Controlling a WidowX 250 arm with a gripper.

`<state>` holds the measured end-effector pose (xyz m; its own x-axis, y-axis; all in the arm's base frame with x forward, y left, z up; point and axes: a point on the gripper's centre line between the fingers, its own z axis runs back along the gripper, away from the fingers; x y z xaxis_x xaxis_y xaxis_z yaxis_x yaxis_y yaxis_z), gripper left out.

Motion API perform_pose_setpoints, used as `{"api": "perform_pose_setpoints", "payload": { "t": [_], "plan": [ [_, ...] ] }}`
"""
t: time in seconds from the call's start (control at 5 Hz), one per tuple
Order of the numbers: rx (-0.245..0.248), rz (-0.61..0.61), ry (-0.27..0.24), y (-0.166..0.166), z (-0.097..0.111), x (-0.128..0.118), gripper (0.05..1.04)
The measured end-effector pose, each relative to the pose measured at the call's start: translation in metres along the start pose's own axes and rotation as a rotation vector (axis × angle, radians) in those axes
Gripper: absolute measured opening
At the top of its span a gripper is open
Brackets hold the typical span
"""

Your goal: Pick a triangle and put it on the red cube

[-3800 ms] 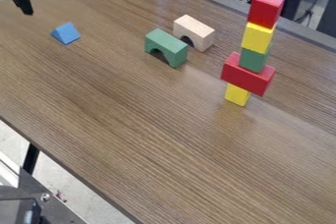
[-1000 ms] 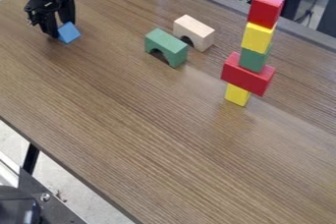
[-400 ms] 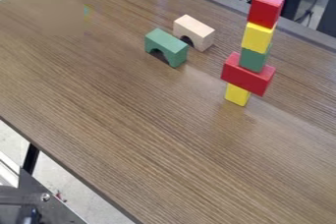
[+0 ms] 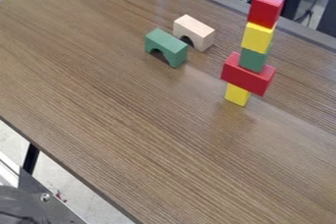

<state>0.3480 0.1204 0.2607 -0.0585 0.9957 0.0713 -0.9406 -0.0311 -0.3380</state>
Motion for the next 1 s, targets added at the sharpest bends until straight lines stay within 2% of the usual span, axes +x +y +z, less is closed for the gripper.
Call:
{"api": "perform_pose_setpoints", "payload": {
  "t": [0.2,0.4,0.6,0.8,1.0],
  "plan": [
    [0.039,0.029,0.015,-0.013,0.028,-0.030,0.534],
    [0.158,0.115,0.013,-0.024,0.032,-0.056,0.534],
    [0.247,0.177,0.010,-0.024,0.019,-0.075,0.534],
    [0.274,0.187,-0.007,-0.023,0.002,-0.088,0.533],
    [0.312,0.181,-0.003,-0.017,-0.018,-0.107,0.533]
  ]
}}
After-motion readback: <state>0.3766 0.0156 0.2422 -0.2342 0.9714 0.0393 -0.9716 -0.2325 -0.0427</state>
